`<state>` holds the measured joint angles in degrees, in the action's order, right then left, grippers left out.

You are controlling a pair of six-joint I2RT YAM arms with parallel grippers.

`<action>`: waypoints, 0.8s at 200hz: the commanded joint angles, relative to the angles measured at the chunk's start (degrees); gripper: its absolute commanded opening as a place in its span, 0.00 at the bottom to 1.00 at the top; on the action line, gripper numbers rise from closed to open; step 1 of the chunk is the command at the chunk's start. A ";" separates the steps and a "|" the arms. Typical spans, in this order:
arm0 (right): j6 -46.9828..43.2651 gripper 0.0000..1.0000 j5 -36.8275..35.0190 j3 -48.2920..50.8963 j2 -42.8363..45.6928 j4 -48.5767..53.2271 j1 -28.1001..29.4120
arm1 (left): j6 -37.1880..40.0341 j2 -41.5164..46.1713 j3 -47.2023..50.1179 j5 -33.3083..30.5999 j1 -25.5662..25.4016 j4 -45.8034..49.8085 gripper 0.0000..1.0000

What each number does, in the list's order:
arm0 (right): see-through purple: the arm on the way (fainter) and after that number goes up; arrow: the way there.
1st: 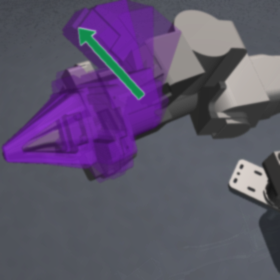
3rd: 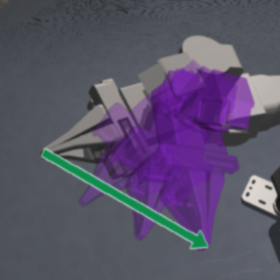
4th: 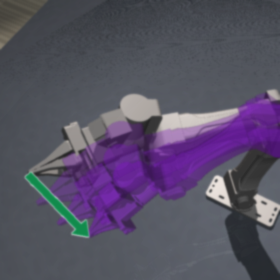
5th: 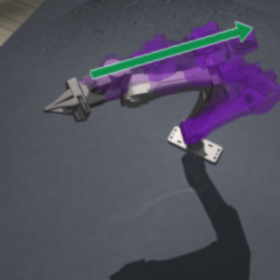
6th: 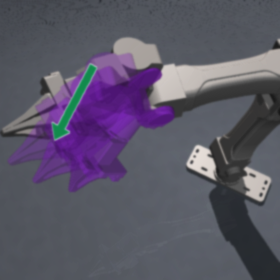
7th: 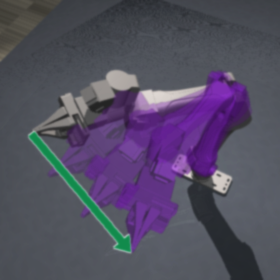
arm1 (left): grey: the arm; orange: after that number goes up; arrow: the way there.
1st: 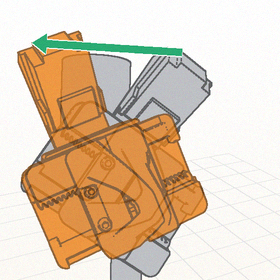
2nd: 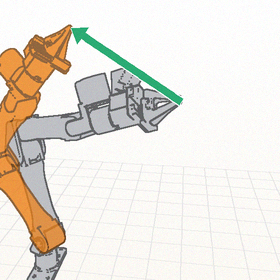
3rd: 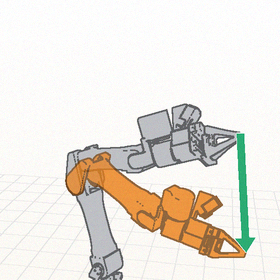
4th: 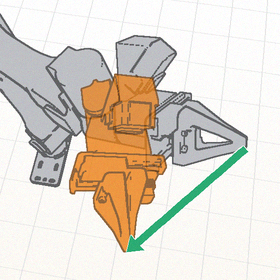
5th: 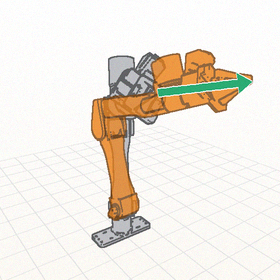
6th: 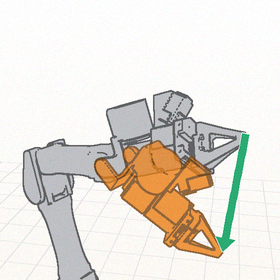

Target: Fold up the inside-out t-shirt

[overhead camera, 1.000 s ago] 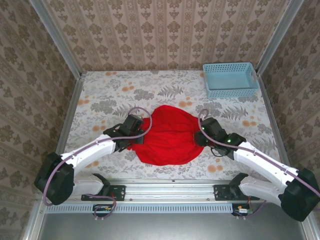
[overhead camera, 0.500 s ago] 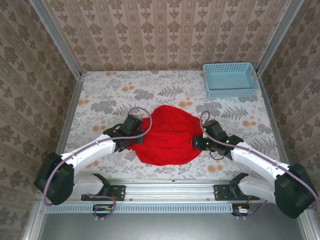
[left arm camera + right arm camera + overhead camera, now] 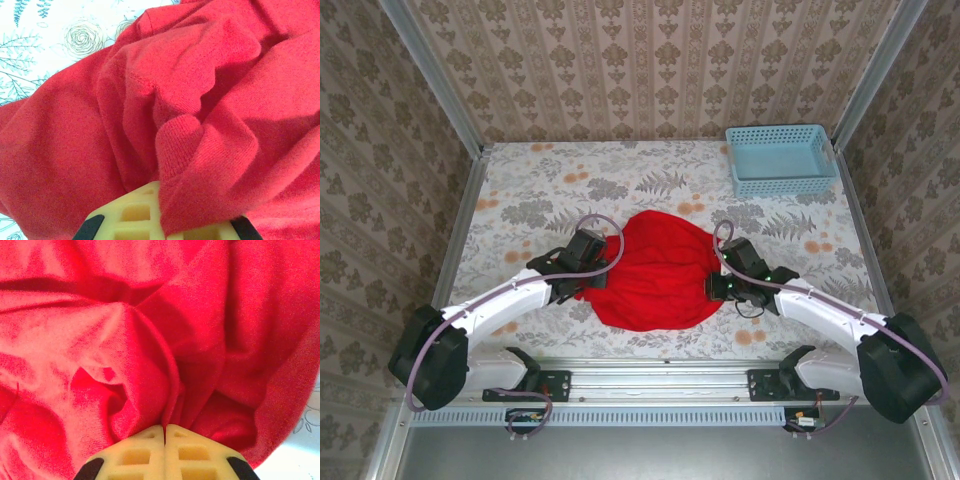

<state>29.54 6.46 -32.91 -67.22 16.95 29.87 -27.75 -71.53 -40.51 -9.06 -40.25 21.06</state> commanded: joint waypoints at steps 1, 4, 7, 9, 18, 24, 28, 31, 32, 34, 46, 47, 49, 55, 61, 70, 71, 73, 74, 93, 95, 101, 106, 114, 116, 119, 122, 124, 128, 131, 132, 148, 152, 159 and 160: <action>-2.10 0.00 -5.69 -3.64 3.41 8.21 0.19 | 1.44 -0.60 -0.40 -2.81 0.06 1.83 0.00; -2.37 0.00 -6.81 -4.04 4.02 9.32 0.26 | 1.60 -0.74 -0.55 -3.15 0.19 2.01 0.00; -2.71 0.00 -7.92 -4.54 4.71 10.79 0.28 | 1.82 -0.92 -0.68 -3.34 0.36 2.05 0.00; -2.88 0.00 -8.65 -4.82 5.16 11.61 0.28 | 1.89 -1.03 -0.81 -3.51 0.46 2.14 0.00; -3.73 0.00 -12.07 -6.30 7.54 15.98 0.28 | 2.34 -1.60 -1.26 -3.94 1.14 2.28 0.00; -4.19 0.00 -14.35 -7.28 9.04 18.60 0.28 | 2.64 -1.96 -1.53 -4.04 1.70 2.21 0.00; -4.39 0.00 -15.85 -7.92 10.14 20.21 0.30 | 2.82 -2.23 -1.71 -4.11 2.02 2.09 0.00; -4.56 0.00 -16.92 -8.38 10.91 21.35 0.28 | 3.03 -2.41 -1.79 -4.09 2.28 2.02 0.00; -4.57 0.00 -17.22 -8.57 11.16 21.71 0.28 | 3.04 -2.49 -1.86 -4.15 2.37 1.95 0.00; -4.71 0.00 -17.92 -8.90 11.68 22.38 0.28 | 3.18 -2.61 -1.94 -4.24 2.54 1.96 0.00; -5.15 0.00 -20.78 -10.71 14.27 25.81 0.19 | 3.26 -3.49 -2.65 -4.35 3.68 2.28 0.00; -5.22 0.00 -21.00 -10.88 14.47 26.09 0.19 | 3.24 -3.55 -2.73 -4.41 3.73 2.30 0.00; -5.27 0.00 -21.34 -11.13 14.83 26.53 0.13 | 3.27 -3.67 -2.84 -4.35 3.87 2.34 0.00; -5.34 0.00 -21.96 -11.93 15.86 27.60 0.10 | 3.24 -3.95 -3.27 -4.44 4.31 2.48 0.00; -5.35 0.00 -22.15 -12.51 16.75 28.10 0.10 | 3.39 -4.01 -3.58 -4.47 4.51 2.72 0.00; -5.30 0.00 -21.97 -13.24 17.80 28.36 0.10 | 3.55 -3.98 -3.95 -4.58 4.72 2.82 0.00; -5.34 0.00 -21.95 -13.33 17.90 28.38 0.10 | 3.56 -3.93 -3.95 -4.57 4.73 2.83 0.00; -5.32 0.00 -21.87 -13.50 18.06 28.48 0.10 | 3.60 -3.83 -3.96 -4.57 4.74 2.78 0.00; -5.34 0.00 -21.81 -13.63 18.17 28.49 0.10 | 3.59 -3.81 -4.00 -4.56 4.78 2.77 0.00; -6.00 0.00 -21.39 -15.47 18.85 28.94 0.10 | 4.01 -2.95 -4.57 -4.57 4.92 3.40 0.00; -6.06 0.00 -21.27 -15.60 18.87 28.93 0.17 | 4.15 -2.82 -4.64 -4.50 4.94 3.45 0.00; -6.36 0.00 -20.60 -16.03 18.93 28.70 0.09 | 4.45 -2.30 -4.80 -4.12 4.92 3.61 0.00; -6.68 0.00 -19.54 -16.37 19.02 28.12 0.08 | 4.61 -1.74 -4.88 -3.76 4.83 3.49 0.00; -7.70 0.00 -15.85 -16.70 19.46 26.54 0.11 | 4.91 -0.83 -4.98 -3.08 4.60 3.46 0.00; -7.97 0.00 -14.59 -16.70 19.49 26.09 0.15 | 4.97 -0.50 -4.96 -2.96 4.53 3.46 0.00; -8.12 0.00 -12.98 -16.86 19.79 25.38 0.19 | 4.98 -0.09 -5.09 -2.70 4.42 3.46 0.00; -8.17 0.00 -11.61 -17.01 19.91 24.87 0.23 | 5.15 0.32 -5.15 -2.51 4.27 3.48 0.00; -8.22 0.00 -10.71 -17.10 20.13 24.53 0.27 | 5.27 0.64 -5.18 -2.38 4.12 3.47 0.00; -8.20 0.00 -9.54 -17.55 20.46 24.07 0.34 | 5.51 1.29 -5.21 -2.37 3.82 3.39 0.00; -8.21 0.00 -8.78 -17.95 20.73 23.87 0.43 | 5.63 1.74 -5.35 -2.47 3.59 3.43 0.00; -8.15 0.00 -8.54 -18.06 20.81 23.81 0.44 | 5.66 1.87 -5.40 -2.55 3.51 3.45 0.00; -8.40 0.00 -7.18 -20.94 22.76 24.15 0.45 | 6.28 4.56 -6.23 -2.57 2.80 4.30 0.00; -8.60 0.00 -7.21 -21.67 23.36 24.26 0.45 | 6.59 5.52 -6.26 -2.54 2.54 4.26 0.00; -8.93 0.00 -7.70 -22.79 24.59 24.36 0.45 | 6.90 7.22 -6.33 -2.60 2.11 3.96 0.00; -8.95 0.00 -7.87 -22.89 24.81 24.40 0.50 | 7.00 7.51 -6.29 -2.57 2.02 3.84 0.00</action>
<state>22.50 -3.73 -50.41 -46.68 41.47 30.17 -23.44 -69.10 -44.60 -10.72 -37.10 23.03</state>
